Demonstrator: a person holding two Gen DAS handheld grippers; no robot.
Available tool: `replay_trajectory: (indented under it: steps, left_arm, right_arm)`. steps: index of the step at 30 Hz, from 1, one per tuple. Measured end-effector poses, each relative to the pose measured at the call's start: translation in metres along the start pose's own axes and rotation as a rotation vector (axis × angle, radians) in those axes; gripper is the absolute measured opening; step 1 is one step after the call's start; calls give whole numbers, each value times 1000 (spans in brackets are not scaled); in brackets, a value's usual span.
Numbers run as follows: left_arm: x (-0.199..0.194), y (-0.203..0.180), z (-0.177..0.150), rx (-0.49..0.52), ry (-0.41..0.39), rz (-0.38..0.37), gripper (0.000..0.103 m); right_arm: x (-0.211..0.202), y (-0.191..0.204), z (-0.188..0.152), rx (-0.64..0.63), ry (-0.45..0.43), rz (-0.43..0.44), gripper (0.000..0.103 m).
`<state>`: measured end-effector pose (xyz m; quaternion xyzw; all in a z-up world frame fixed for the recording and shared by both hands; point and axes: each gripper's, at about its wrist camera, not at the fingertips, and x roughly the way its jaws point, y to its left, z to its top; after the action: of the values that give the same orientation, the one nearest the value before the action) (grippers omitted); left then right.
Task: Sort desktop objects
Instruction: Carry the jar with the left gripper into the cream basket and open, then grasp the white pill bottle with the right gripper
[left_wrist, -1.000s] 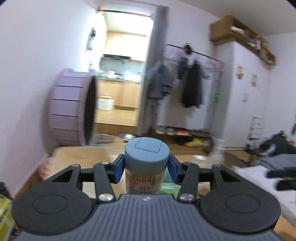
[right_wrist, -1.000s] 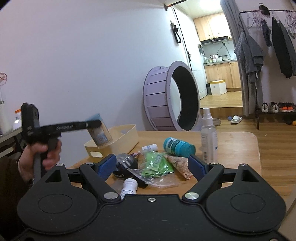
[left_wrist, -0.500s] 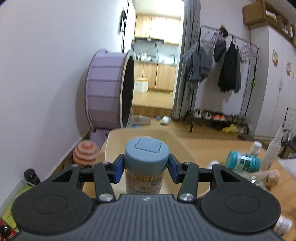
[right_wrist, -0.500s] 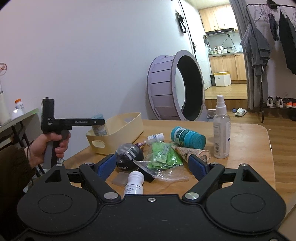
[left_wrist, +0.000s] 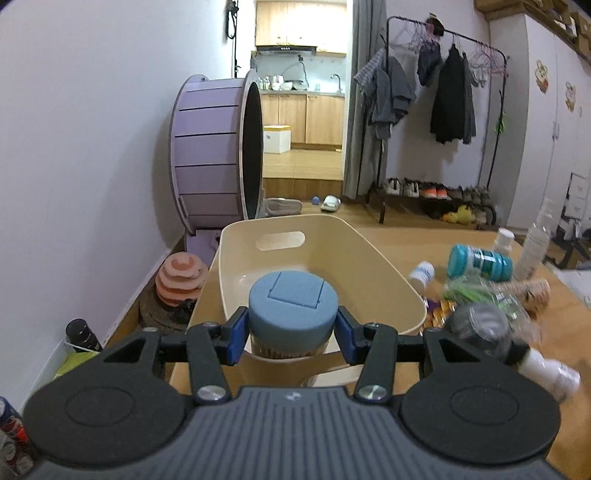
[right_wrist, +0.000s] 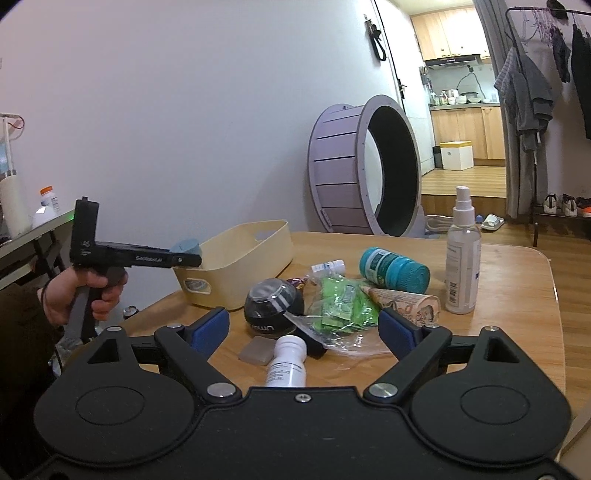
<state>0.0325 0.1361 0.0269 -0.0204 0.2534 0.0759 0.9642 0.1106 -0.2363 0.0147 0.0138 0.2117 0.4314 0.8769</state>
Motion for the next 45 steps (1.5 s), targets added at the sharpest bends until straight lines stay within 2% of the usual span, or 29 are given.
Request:
replay_trajectory:
  steps: [7,10,13,16,19,22,30,35,41,45]
  left_arm:
    - [-21,8,-14,6,15,2,49]
    - [-26,11,-17,-5,-7,6,56]
    - [-35,15,-13,-36,-45,-2,70]
    - [-43,15,-11,-62,-70,-17,72]
    - [-47,8,-11,-83,-74,-64,73]
    - [-48,-4,-12,-88,-46,-161,73]
    - [-46,-41,-26,-33,-21,-267,73]
    - [-40,-58,-34,-19,4,-320,73]
    - [-32,-78,-44,-3,34,-384,73]
    - [-28,-85,-49,-5,49,-393,73]
  right_arm:
    - [5,7,0,-11,15,21,88]
    - [6,9,0,-15,17,26,88]
    - [8,12,0,-19,18,28,88]
    - [11,12,0,-26,22,17,88]
    - [15,12,-1,-31,36,1,88]
    - [21,11,-5,-37,76,-7,88]
    - [37,11,-16,-34,172,-8,88]
    - [51,6,-19,37,247,7,72]
    - [56,11,-25,19,256,2,69]
    - [59,1,-24,76,246,-16,64]
